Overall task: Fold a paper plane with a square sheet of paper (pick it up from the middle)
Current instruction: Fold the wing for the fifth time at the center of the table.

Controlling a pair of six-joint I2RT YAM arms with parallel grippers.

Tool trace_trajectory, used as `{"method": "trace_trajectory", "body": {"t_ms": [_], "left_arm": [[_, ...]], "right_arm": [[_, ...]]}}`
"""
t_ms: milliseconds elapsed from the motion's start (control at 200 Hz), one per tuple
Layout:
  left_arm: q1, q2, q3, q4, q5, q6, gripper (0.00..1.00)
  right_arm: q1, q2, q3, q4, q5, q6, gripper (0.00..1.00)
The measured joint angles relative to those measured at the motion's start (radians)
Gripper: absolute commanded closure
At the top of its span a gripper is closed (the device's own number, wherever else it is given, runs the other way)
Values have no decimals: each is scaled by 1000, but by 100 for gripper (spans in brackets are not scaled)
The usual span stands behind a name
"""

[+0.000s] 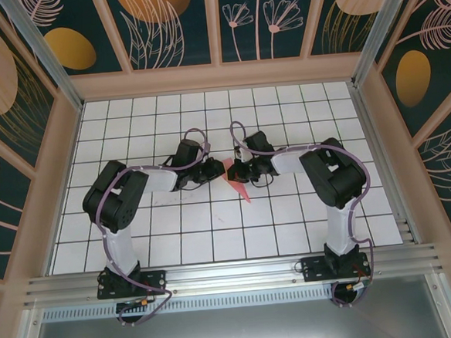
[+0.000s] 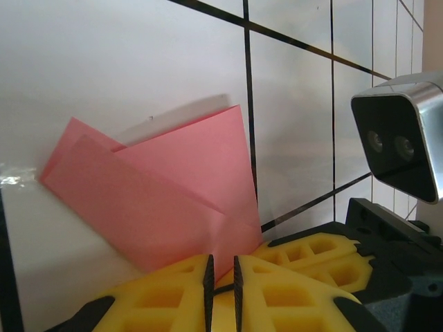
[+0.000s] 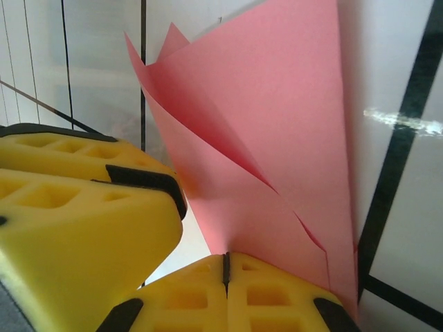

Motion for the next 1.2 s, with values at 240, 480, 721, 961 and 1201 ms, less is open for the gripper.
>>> {"method": "trace_trajectory", "body": {"t_ms": [240, 480, 721, 961, 1201], "left_arm": [[0, 20, 16, -4, 0, 1, 82], [-6, 48, 76, -79, -68, 8, 82], [-10, 76, 147, -156, -96, 25, 81], [26, 104, 194, -171, -94, 66, 79], [98, 114, 203, -154, -95, 92, 77]], "right_arm": [[-3, 0, -3, 1, -3, 7, 97], [-13, -1, -16, 13, -8, 6, 97], [-21, -17, -46, 35, -6, -5, 98], [-31, -36, -85, 65, -6, -23, 98], [-36, -42, -95, 68, -13, -27, 98]]}}
